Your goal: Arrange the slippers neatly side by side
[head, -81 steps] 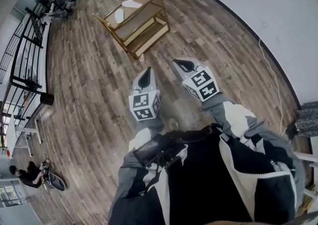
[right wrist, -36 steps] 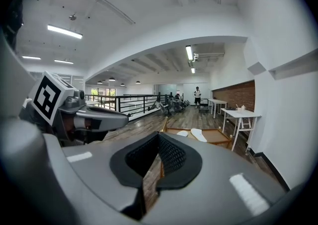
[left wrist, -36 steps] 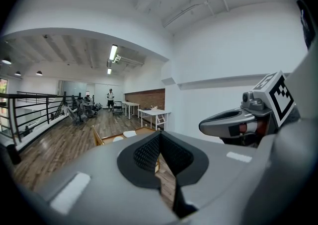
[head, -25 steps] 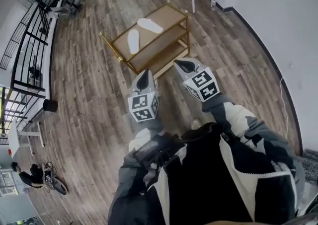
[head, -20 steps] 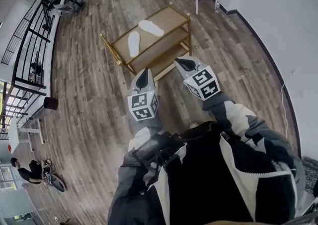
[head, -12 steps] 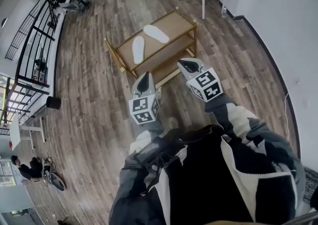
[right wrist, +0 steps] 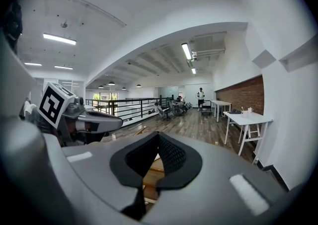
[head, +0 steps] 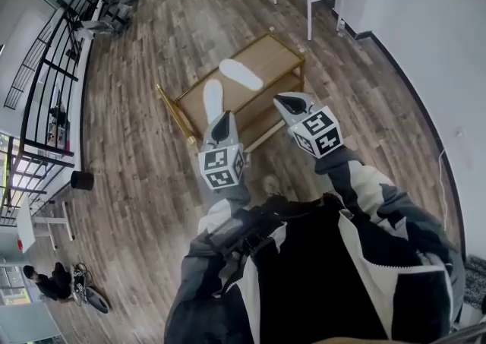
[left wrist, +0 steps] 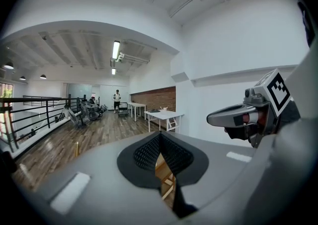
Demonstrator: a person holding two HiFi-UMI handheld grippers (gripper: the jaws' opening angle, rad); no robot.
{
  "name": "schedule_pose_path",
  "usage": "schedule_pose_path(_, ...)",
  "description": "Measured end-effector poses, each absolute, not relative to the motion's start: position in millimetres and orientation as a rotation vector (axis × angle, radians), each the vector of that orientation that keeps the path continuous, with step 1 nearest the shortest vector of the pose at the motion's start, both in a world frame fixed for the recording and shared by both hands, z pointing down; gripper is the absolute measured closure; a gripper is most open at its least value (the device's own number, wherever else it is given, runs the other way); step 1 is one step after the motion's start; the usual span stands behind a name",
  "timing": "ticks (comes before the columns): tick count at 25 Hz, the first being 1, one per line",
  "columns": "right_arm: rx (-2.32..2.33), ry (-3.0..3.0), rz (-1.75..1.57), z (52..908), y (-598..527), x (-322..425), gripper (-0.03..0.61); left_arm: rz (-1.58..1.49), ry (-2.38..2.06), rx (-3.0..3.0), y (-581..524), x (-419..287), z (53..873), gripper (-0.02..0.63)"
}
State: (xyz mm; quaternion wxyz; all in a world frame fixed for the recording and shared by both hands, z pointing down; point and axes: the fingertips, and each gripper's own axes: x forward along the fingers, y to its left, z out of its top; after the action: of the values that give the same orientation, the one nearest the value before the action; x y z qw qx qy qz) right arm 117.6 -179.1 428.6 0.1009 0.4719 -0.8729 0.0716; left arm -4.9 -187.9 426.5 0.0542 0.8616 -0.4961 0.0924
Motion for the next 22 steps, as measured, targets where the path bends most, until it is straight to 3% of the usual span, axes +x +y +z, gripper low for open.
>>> schedule_pose_path(11,1.418,-2.584,0.177,413.1,-325.0,62.7,0.574,0.275,-1.455,2.661,-334.7,-43.5,413.5,0.603)
schedule_pose_path(22,1.303,-2.578,0.168,434.9,-397.2,35.2,0.574,0.209,-1.502,2.576,-399.9,-67.8,440.1,0.603)
